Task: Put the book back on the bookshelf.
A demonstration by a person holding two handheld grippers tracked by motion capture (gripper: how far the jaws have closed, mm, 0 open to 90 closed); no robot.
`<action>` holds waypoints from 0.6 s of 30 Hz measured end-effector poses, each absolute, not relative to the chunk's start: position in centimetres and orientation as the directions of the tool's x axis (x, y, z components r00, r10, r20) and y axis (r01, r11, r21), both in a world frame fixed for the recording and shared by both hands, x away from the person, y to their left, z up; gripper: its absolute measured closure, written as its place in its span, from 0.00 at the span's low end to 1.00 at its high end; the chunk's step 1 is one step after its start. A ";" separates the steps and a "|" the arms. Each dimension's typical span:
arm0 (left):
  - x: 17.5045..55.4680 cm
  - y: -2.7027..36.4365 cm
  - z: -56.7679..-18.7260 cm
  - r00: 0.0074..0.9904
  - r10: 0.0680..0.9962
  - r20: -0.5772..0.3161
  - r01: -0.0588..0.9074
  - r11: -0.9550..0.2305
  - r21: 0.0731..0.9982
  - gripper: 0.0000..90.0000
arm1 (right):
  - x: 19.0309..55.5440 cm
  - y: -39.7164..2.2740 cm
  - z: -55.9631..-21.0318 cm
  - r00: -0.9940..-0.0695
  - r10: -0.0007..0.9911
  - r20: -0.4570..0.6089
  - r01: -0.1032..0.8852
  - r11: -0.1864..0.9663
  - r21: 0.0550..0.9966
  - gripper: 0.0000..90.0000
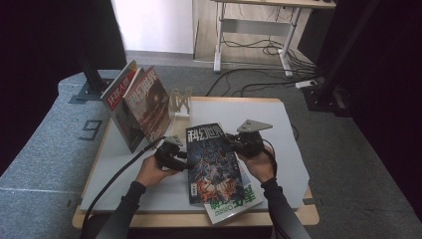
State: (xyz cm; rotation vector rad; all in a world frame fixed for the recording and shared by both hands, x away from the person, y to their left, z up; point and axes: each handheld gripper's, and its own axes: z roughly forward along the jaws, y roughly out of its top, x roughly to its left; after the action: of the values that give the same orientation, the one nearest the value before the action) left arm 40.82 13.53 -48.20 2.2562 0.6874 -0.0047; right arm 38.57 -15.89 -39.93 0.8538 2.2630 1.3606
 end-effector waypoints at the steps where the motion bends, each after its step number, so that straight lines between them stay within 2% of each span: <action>1: 40.8 13.6 -48.1 0.854 0.476 -0.209 0.478 -0.561 0.676 0.45 | 38.6 -15.9 -39.9 -0.752 0.660 -0.002 0.308 0.353 0.883 0.91; 18: 39.5 14.2 -45.6 0.868 0.479 -0.134 0.387 -0.481 0.786 0.59 | 38.6 -16.9 -39.2 -0.738 0.674 0.009 0.297 0.313 0.902 0.90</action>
State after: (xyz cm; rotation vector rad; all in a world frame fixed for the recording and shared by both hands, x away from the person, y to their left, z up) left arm 39.53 14.22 -45.58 2.1314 0.6252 0.1286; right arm 38.59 -16.86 -39.21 0.8662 2.2149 1.4014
